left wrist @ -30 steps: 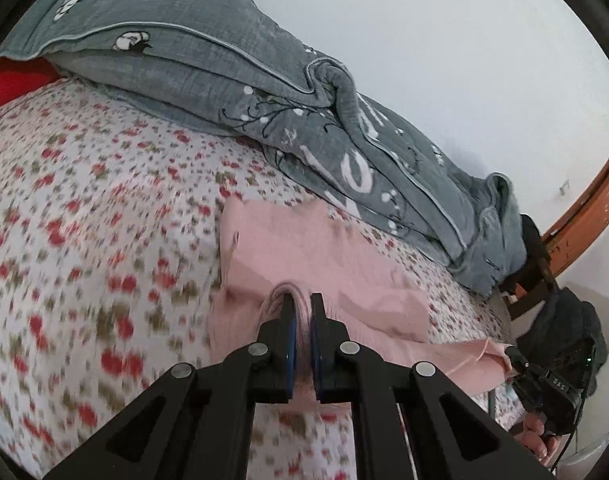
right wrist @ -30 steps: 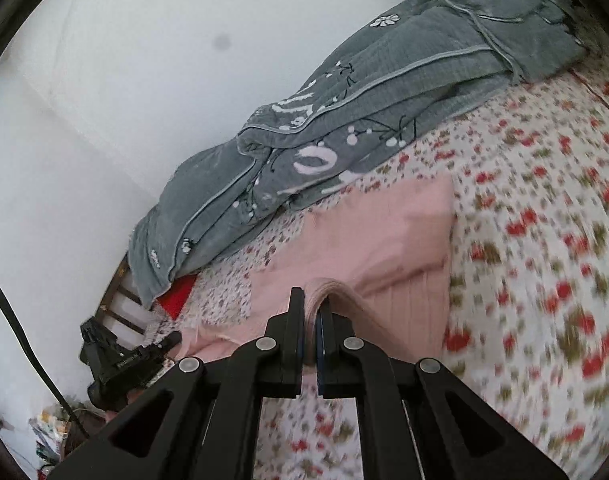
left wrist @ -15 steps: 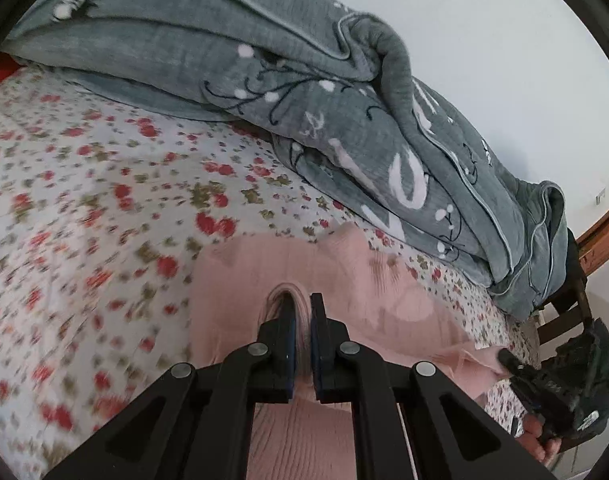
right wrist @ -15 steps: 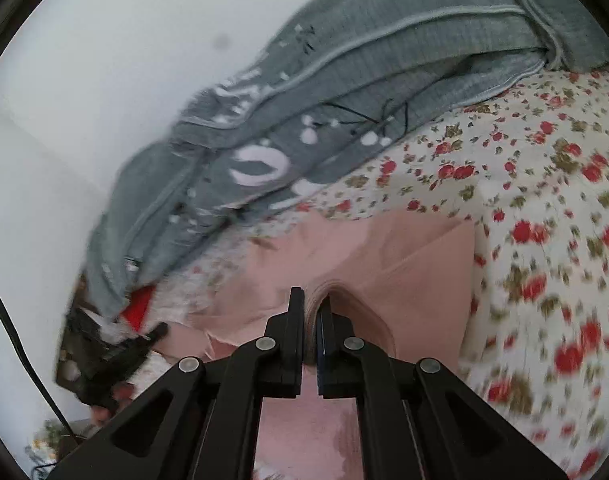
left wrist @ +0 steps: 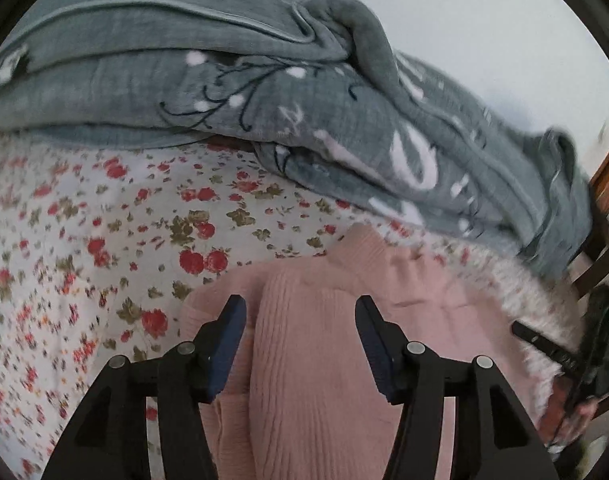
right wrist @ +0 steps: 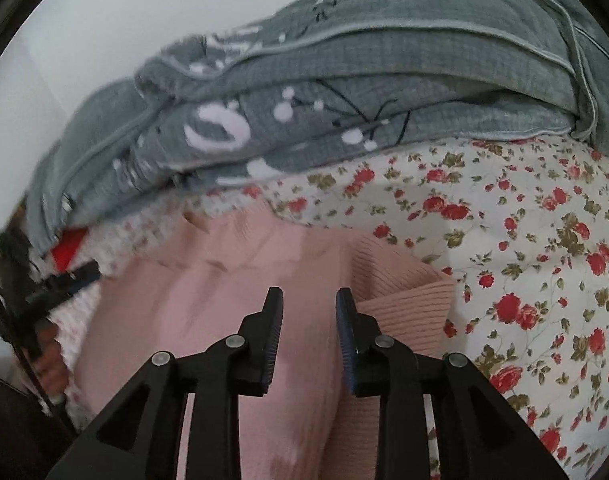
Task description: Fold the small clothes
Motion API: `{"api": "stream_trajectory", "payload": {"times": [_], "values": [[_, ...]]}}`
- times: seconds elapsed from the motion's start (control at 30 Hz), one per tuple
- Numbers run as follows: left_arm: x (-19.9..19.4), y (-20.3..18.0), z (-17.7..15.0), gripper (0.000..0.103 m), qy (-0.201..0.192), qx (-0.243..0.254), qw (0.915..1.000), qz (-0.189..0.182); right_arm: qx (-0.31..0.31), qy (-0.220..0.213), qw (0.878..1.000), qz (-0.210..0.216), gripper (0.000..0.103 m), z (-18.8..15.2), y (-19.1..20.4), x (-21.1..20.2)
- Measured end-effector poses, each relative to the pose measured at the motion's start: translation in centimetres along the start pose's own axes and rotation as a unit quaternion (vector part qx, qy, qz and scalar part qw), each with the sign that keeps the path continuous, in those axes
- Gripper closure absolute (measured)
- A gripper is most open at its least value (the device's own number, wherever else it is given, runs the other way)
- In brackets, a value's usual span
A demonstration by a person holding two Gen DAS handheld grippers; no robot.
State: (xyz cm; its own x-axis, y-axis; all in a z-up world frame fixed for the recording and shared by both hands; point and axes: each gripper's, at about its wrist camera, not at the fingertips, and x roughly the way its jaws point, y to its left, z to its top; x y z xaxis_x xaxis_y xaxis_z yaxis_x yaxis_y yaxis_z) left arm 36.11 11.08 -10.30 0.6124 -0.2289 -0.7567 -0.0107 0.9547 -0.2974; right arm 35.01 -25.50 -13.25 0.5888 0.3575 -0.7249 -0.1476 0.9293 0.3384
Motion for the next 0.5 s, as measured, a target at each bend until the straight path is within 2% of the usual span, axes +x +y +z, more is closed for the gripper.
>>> {"api": "stream_trajectory", "payload": {"times": [0.1, 0.17, 0.2, 0.23, 0.27, 0.3, 0.33, 0.4, 0.5], "values": [[1.8, -0.6, 0.3, 0.050, 0.022, 0.025, 0.9982, 0.050, -0.008, 0.020, 0.999, -0.031, 0.076, 0.1, -0.1, 1.8], [2.5, -0.9, 0.1, 0.071, 0.015, 0.044, 0.9951, 0.087, -0.011, 0.030, 0.999, -0.035, 0.076, 0.1, -0.4, 2.6], [2.8, -0.9, -0.1, 0.078, 0.018, 0.053, 0.9945, 0.089, -0.013, 0.041, 0.999, -0.033, 0.076, 0.3, -0.5, 3.2], [3.3, -0.9, -0.2, 0.093, 0.024, 0.057, 0.9945, 0.085, -0.016, 0.041, 0.999, -0.033, 0.080, 0.4, -0.5, 3.4], [3.4, -0.8, -0.3, 0.095, 0.024, 0.056, 0.9949, 0.080, -0.019, 0.041, 0.998, -0.034, 0.082, 0.4, -0.4, 3.6], [3.3, -0.6, -0.4, 0.095, 0.016, 0.054, 0.9956, 0.075, -0.025, 0.043, 0.998, -0.038, 0.095, 0.6, -0.4, 4.0], [2.9, -0.6, -0.4, 0.096, 0.002, 0.054, 0.9960, 0.071, -0.027, 0.039, 0.998, -0.041, 0.098, 0.6, -0.4, 4.1], [1.2, -0.3, -0.3, 0.096, -0.034, 0.057, 0.9964, 0.053, -0.033, 0.004, 0.999, -0.025, 0.098, 0.6, -0.2, 3.0], [-0.3, -0.5, 0.8, 0.096, -0.062, 0.065, 0.9940, 0.062, -0.021, -0.048, 0.999, -0.002, 0.098, 1.1, -0.5, 0.6]]}}
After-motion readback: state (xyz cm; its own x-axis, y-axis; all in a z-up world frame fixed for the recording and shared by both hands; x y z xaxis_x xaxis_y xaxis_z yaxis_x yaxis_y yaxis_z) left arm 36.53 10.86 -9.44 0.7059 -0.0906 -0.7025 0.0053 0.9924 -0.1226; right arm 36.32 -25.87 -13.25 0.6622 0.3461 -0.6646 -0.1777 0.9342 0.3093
